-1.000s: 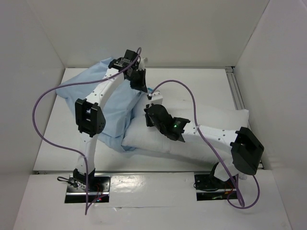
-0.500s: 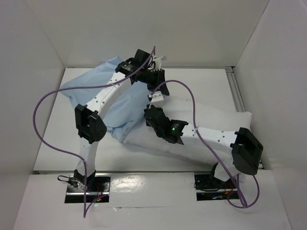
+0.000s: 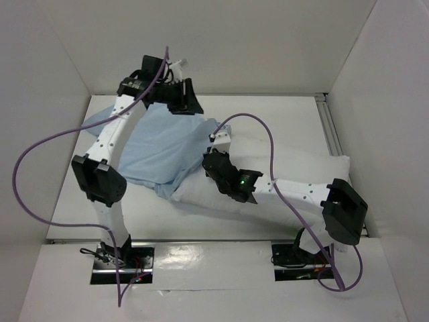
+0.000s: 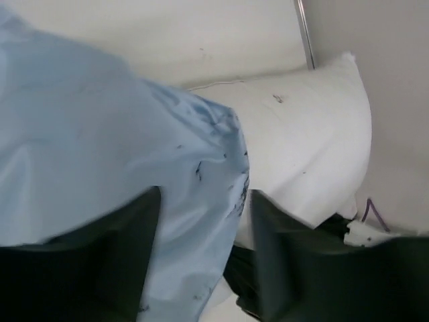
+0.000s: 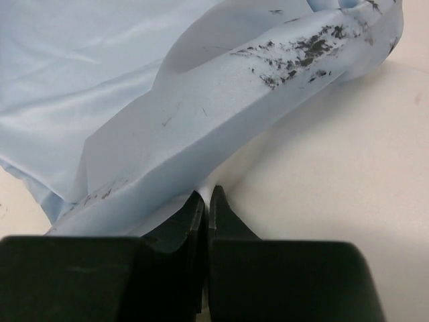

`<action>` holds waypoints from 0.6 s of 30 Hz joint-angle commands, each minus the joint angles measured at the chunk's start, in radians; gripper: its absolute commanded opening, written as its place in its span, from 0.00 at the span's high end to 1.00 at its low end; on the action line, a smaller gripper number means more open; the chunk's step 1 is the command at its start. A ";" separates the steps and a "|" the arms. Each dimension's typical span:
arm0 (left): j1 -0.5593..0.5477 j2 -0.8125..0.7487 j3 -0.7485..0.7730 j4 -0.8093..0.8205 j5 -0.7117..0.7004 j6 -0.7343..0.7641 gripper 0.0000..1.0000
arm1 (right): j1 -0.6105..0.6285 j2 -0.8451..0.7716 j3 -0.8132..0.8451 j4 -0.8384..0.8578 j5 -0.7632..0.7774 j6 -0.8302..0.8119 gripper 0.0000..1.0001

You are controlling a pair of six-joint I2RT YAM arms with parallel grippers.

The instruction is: Put the pillow into the pillowcase

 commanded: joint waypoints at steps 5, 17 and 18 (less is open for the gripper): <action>0.010 -0.390 -0.449 0.048 -0.195 0.072 0.75 | 0.006 -0.017 -0.012 0.047 0.054 0.027 1.00; -0.010 -0.914 -1.189 0.298 -0.260 0.030 0.14 | -0.004 0.003 0.017 0.024 0.017 0.007 1.00; -0.010 -0.914 -1.211 0.307 -0.260 0.030 0.16 | -0.004 0.003 0.017 0.024 0.017 0.007 1.00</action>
